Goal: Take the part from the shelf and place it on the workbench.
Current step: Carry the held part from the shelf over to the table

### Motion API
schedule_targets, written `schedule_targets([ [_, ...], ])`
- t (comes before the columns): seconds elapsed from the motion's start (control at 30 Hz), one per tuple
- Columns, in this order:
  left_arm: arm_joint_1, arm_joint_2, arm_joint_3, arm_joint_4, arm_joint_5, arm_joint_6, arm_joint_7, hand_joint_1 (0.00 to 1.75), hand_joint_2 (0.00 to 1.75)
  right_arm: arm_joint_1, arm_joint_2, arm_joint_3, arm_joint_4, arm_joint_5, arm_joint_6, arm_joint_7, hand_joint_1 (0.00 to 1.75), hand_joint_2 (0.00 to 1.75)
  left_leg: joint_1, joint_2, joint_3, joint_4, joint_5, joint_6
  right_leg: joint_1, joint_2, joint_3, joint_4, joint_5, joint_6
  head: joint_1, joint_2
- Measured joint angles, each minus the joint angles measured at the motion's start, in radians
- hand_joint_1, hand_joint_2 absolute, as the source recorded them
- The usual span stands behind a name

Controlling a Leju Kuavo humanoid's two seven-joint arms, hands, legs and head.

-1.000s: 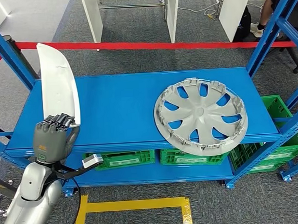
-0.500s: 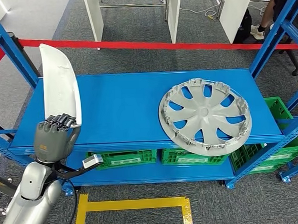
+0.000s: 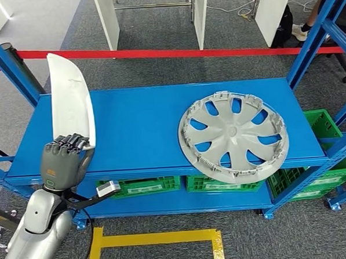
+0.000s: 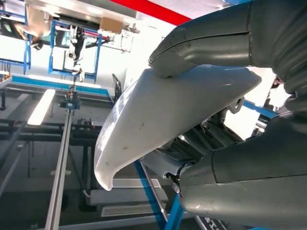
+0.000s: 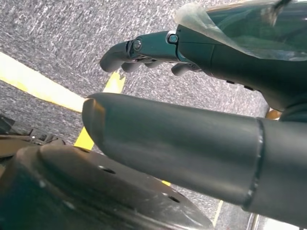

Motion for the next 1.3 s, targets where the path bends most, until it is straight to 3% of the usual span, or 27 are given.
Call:
schedule_targets([
  [0.07, -0.001, 0.002, -0.001, 0.004, 0.005, 0.000, 0.003, 1.75, 1.75, -0.001, 0.000, 0.000, 0.000, 0.000, 0.000, 0.000, 0.00, 0.00, 0.008, 0.005, 0.054, -0.128, 0.076, -0.013, -0.006, 0.000, -0.004, 0.011, -0.005, 0.012, -0.002, 0.000],
  [0.13, -0.003, 0.003, -0.002, 0.007, 0.010, 0.000, 0.007, 1.75, 1.75, -0.002, 0.001, 0.000, 0.000, -0.001, -0.001, 0.000, 0.00, 0.00, 0.008, 0.007, 0.084, -0.206, 0.104, -0.008, -0.005, 0.002, -0.012, 0.021, -0.005, 0.027, -0.005, 0.000],
  [0.23, -0.002, 0.003, -0.003, 0.012, 0.016, 0.000, 0.016, 1.75, 1.75, 0.000, 0.001, 0.000, 0.000, 0.000, -0.001, 0.000, 0.00, 0.00, 0.004, 0.005, 0.071, -0.212, 0.108, 0.023, -0.005, 0.002, -0.024, 0.024, 0.002, 0.047, -0.002, 0.000],
  [0.27, -0.002, 0.003, -0.003, 0.012, 0.017, 0.000, 0.019, 1.75, 1.75, 0.000, 0.001, 0.000, 0.000, 0.000, -0.001, 0.000, 0.00, 0.00, 0.004, 0.006, 0.064, -0.212, 0.113, 0.034, -0.007, 0.002, -0.031, 0.033, -0.010, 0.051, -0.002, 0.000],
  [0.33, -0.002, 0.004, -0.003, 0.013, 0.021, 0.000, 0.023, 1.75, 1.75, 0.000, 0.001, 0.000, 0.000, 0.001, -0.002, 0.000, 0.00, 0.00, 0.001, 0.007, 0.050, -0.214, 0.127, 0.054, -0.007, 0.002, -0.065, 0.109, -0.076, 0.053, 0.002, 0.000],
  [0.4, 0.000, 0.005, -0.004, 0.013, 0.026, 0.000, 0.027, 1.75, 1.75, 0.000, 0.001, 0.000, 0.000, 0.000, -0.004, 0.000, 0.00, 0.00, -0.007, 0.008, 0.029, -0.214, 0.142, 0.067, -0.002, 0.002, -0.111, 0.243, -0.159, 0.050, 0.005, 0.000],
  [0.43, 0.001, 0.005, -0.004, 0.013, 0.028, 0.000, 0.028, 1.75, 1.75, 0.000, 0.001, 0.000, 0.000, 0.000, -0.005, 0.000, 0.00, 0.00, -0.012, 0.008, 0.019, -0.214, 0.150, 0.070, 0.001, 0.002, -0.123, 0.293, -0.179, 0.047, 0.005, 0.000],
  [0.47, 0.003, 0.006, -0.004, 0.013, 0.029, 0.000, 0.030, 1.75, 1.75, 0.000, 0.001, 0.000, -0.001, 0.000, -0.006, 0.000, 0.00, 0.00, -0.018, 0.008, 0.009, -0.213, 0.157, 0.073, 0.005, 0.002, -0.117, 0.308, -0.180, 0.041, 0.005, 0.000],
  [0.5, 0.003, 0.006, -0.004, 0.014, 0.031, 0.000, 0.030, 1.75, 1.75, 0.000, 0.001, 0.000, -0.001, 0.000, -0.006, 0.000, 0.00, 0.00, -0.024, 0.007, 0.000, -0.213, 0.165, 0.074, 0.010, 0.002, -0.093, 0.286, -0.163, 0.032, 0.005, 0.000],
  [0.6, 0.003, 0.009, -0.004, 0.014, 0.039, 0.000, 0.031, 1.75, 1.75, -0.004, -0.001, 0.000, -0.003, 0.000, -0.008, 0.000, 0.00, 0.00, -0.036, 0.005, -0.019, -0.213, 0.187, 0.074, 0.031, 0.004, 0.046, 0.083, -0.107, -0.007, 0.004, 0.000],
  [0.67, 0.002, 0.010, -0.005, 0.016, 0.045, 0.000, 0.033, 1.75, 1.75, -0.006, -0.002, 0.000, -0.004, -0.001, -0.009, -0.001, 0.00, 0.00, -0.034, 0.006, -0.025, -0.214, 0.202, 0.066, 0.041, 0.005, 0.087, 0.008, -0.103, -0.014, 0.004, 0.000],
  [0.73, 0.001, 0.012, -0.006, 0.019, 0.051, 0.000, 0.034, 1.75, 1.75, -0.006, 0.001, 0.000, -0.005, -0.002, -0.009, -0.001, 0.00, 0.00, -0.030, 0.006, -0.028, -0.218, 0.215, 0.055, 0.041, 0.004, 0.080, -0.005, -0.086, -0.010, 0.006, 0.000],
  [0.77, 0.001, 0.014, -0.008, 0.020, 0.055, 0.000, 0.035, 1.75, 1.75, -0.006, 0.003, 0.000, -0.006, -0.002, -0.009, -0.002, 0.00, 0.00, -0.030, 0.006, -0.031, -0.215, 0.208, 0.049, 0.038, 0.001, 0.077, -0.011, -0.075, -0.012, 0.006, 0.000],
  [0.83, -0.001, 0.019, -0.013, 0.024, 0.064, 0.000, 0.039, 1.75, 1.75, -0.007, 0.006, -0.001, -0.006, -0.004, -0.009, -0.002, 0.00, 0.00, -0.026, 0.006, -0.045, -0.166, 0.140, 0.034, 0.030, -0.003, 0.066, -0.022, -0.047, -0.018, 0.002, 0.000],
  [0.9, -0.002, 0.024, -0.018, 0.030, 0.073, 0.000, 0.047, 1.75, 1.75, -0.007, 0.006, -0.001, -0.007, -0.004, -0.010, -0.002, 0.00, 0.00, -0.017, 0.006, -0.067, -0.051, 0.041, 0.018, 0.027, -0.005, 0.043, -0.021, -0.024, -0.020, 0.000, 0.000],
  [0.93, -0.002, 0.025, -0.020, 0.033, 0.077, 0.000, 0.050, 1.75, 1.75, -0.006, 0.006, -0.001, -0.007, -0.004, -0.010, -0.002, 0.00, 0.00, -0.012, 0.007, -0.073, 0.005, 0.015, 0.011, 0.025, -0.006, 0.028, -0.018, -0.014, -0.016, 0.000, 0.000],
  [0.97, -0.002, 0.027, -0.022, 0.037, 0.080, 0.000, 0.053, 1.75, 1.75, -0.005, 0.007, -0.001, -0.007, -0.004, -0.009, -0.002, 0.00, 0.00, -0.007, 0.007, -0.069, 0.040, 0.010, 0.004, 0.023, -0.007, 0.012, -0.015, -0.005, -0.012, 0.000, 0.000],
  [1.0, -0.002, 0.028, -0.024, 0.041, 0.082, 0.000, 0.054, 1.75, 1.75, -0.005, 0.008, -0.001, -0.008, -0.004, -0.009, -0.003, 0.00, 0.00, -0.002, 0.007, -0.050, 0.040, 0.027, -0.002, 0.018, -0.008, -0.004, -0.008, 0.002, -0.007, 0.000, 0.000],
  [1.03, -0.002, 0.030, -0.026, 0.044, 0.084, 0.000, 0.056, 1.75, 1.75, -0.004, 0.008, -0.001, -0.008, -0.004, -0.009, -0.003, 0.00, 0.00, 0.003, 0.008, -0.017, 0.005, 0.054, -0.009, 0.014, -0.009, -0.020, 0.000, 0.008, -0.001, 0.000, 0.000],
  [1.1, -0.004, 0.033, -0.030, 0.048, 0.091, 0.000, 0.061, 1.75, 1.75, -0.005, 0.009, -0.001, -0.008, -0.005, -0.009, -0.003, 0.00, 0.00, 0.009, 0.008, 0.072, -0.125, 0.074, -0.020, 0.008, -0.010, -0.051, 0.022, 0.017, 0.013, -0.002, 0.000],
  [1.17, -0.006, 0.036, -0.035, 0.051, 0.100, 0.000, 0.069, 1.75, 1.75, -0.005, 0.010, -0.001, -0.008, -0.005, -0.009, -0.002, 0.00, 0.00, 0.007, 0.007, 0.116, -0.205, 0.060, -0.008, 0.009, -0.010, -0.070, 0.036, 0.029, 0.027, -0.002, 0.000],
  [1.23, -0.006, 0.039, -0.038, 0.054, 0.104, 0.000, 0.073, 1.75, 1.75, -0.003, 0.011, -0.001, -0.008, -0.006, -0.010, -0.002, 0.00, 0.00, 0.003, 0.007, 0.107, -0.210, 0.065, 0.019, 0.008, -0.009, -0.076, 0.035, 0.044, 0.042, -0.002, 0.000],
  [1.27, -0.007, 0.039, -0.041, 0.056, 0.104, 0.000, 0.074, 1.75, 1.75, -0.002, 0.011, -0.001, -0.008, -0.007, -0.010, -0.002, 0.00, 0.00, 0.003, 0.008, 0.098, -0.210, 0.073, 0.031, 0.006, -0.008, -0.081, 0.037, 0.039, 0.048, -0.001, 0.000],
  [1.3, -0.008, 0.039, -0.043, 0.057, 0.106, 0.000, 0.074, 1.75, 1.75, -0.001, 0.011, -0.001, -0.008, -0.007, -0.010, -0.001, 0.00, 0.00, 0.003, 0.010, 0.088, -0.210, 0.083, 0.043, 0.005, -0.007, -0.090, 0.051, 0.018, 0.052, 0.000, 0.000],
])
